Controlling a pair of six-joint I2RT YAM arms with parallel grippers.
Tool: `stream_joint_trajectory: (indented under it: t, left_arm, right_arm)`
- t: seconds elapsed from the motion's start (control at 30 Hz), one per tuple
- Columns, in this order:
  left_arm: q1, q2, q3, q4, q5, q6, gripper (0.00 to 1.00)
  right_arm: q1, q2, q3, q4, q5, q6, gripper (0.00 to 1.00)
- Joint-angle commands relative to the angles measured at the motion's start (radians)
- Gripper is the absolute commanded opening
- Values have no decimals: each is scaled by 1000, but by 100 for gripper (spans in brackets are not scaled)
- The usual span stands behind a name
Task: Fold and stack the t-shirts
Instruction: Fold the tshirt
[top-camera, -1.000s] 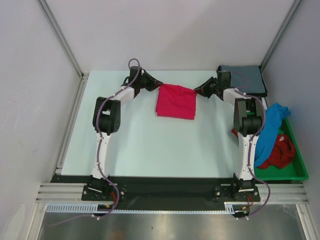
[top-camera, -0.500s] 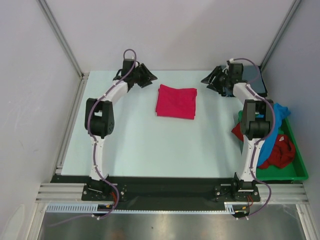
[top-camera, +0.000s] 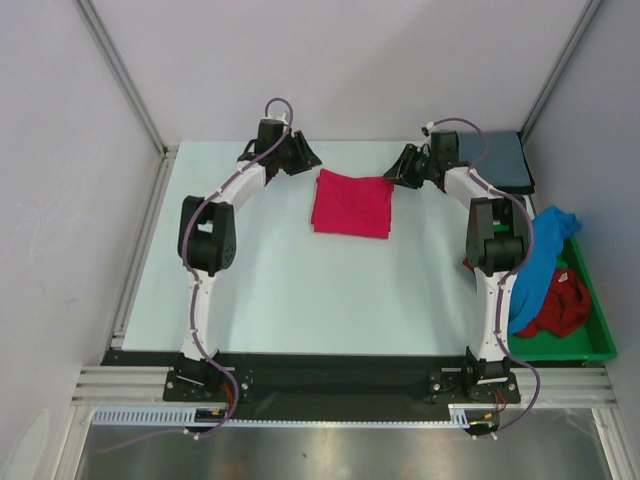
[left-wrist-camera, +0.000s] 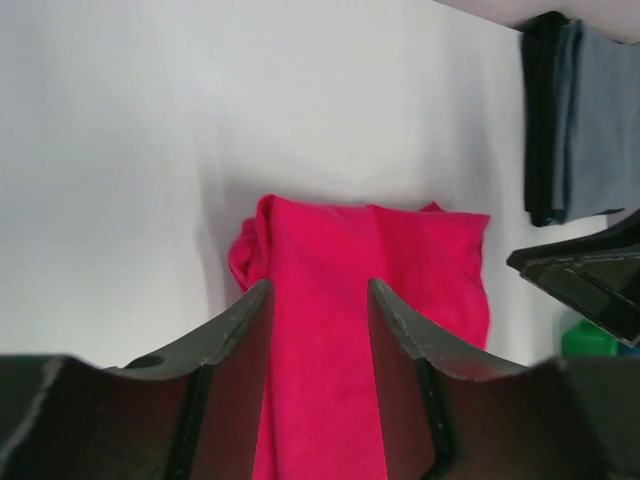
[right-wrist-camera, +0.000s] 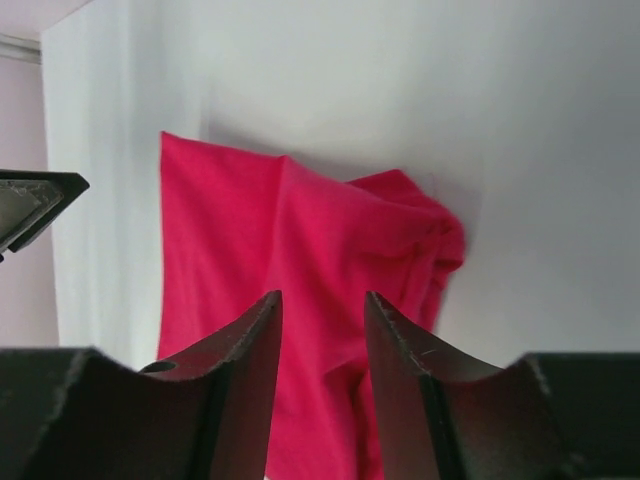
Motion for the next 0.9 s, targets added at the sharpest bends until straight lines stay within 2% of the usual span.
stream_joint_trajectory:
  t: [0.0, 0.27, 0.47, 0.87]
  left_arm:
    - [-14, 63, 89, 1, -34, 53, 48]
    - [-19, 133, 152, -5, -68, 45, 50]
    - [-19, 158, 168, 1, -71, 41, 47]
    - [-25, 205, 211, 4, -54, 24, 51]
  right_arm:
    - [-8, 32, 65, -6, 33, -44, 45]
    - [-11, 103, 123, -9, 30, -47, 44]
    - [-18, 123, 140, 20, 19, -24, 34]
    - [-20, 155, 175, 35, 13, 10, 32]
